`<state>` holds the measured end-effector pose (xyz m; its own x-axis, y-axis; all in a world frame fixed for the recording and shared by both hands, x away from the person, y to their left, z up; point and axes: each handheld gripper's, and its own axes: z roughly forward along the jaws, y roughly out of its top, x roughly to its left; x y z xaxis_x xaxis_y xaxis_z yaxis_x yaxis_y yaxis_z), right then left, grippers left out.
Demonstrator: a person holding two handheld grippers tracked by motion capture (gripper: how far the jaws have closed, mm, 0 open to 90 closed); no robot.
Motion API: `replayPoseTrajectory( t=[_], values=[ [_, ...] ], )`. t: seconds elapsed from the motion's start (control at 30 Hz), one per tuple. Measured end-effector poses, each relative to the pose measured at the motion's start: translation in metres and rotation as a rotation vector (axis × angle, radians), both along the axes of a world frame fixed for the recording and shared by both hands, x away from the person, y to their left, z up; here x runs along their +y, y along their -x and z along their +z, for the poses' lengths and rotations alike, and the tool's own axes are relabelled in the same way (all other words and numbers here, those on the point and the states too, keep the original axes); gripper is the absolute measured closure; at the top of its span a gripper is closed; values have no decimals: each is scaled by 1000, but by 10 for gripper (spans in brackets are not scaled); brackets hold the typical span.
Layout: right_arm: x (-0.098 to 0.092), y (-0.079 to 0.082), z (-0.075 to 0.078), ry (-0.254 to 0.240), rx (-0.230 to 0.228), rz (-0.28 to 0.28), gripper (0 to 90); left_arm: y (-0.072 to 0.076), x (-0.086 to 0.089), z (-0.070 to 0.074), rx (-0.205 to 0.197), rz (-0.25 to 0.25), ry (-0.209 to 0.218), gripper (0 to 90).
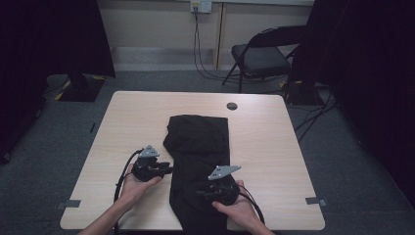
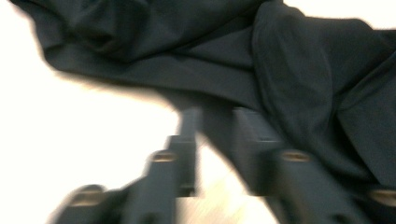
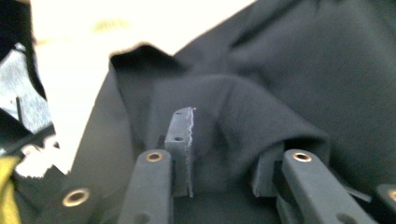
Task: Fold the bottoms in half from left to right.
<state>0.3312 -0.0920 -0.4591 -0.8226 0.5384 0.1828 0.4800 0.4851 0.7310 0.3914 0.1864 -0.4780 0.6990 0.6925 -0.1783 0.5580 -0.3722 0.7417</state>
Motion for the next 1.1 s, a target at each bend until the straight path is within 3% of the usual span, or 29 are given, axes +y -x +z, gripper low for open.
replayPoseTrajectory(
  t=[0.1,0.2,0.3,0.33,0.37,0.43,0.47,0.53,0.6,0.73,0.8,0.93,1.0,1.1],
  values=[
    [-9,-2,18,-59,-38,-21,606,-5,-12,-2,3,-19,21,519],
    [-17,-10,18,-42,-56,-61,608,-13,-21,-5,17,0,11,464],
    [-17,-17,2,21,-39,-75,586,-23,-29,-13,34,45,17,438],
    [-15,-17,-4,45,-33,-68,583,-25,-30,-15,31,56,12,466],
    [-13,-18,-9,62,-26,-62,581,-26,-31,-17,15,44,8,553],
    [-9,-17,-18,89,-11,-51,579,-26,-32,-16,4,51,-25,825],
    [-8,-16,-21,103,-9,-47,578,-26,-30,-15,19,39,-16,892],
    [-7,-17,-25,109,-6,-51,579,-23,-24,-10,0,39,-34,898],
    [-8,-19,-25,105,5,-55,579,-21,-12,-4,1,45,-25,898],
    [-6,-17,-24,125,-4,-67,549,-13,22,0,15,74,-36,894],
    [-3,-11,-20,120,0,-39,507,-11,35,-3,35,77,-13,867],
    [-1,3,-1,81,2,23,455,-10,41,7,-9,95,-17,723],
    [-10,4,15,32,-1,4,420,-11,41,13,-25,94,-11,636],
    [-28,-1,34,-24,-20,-45,401,-16,37,21,-61,90,-37,568]
  ],
)
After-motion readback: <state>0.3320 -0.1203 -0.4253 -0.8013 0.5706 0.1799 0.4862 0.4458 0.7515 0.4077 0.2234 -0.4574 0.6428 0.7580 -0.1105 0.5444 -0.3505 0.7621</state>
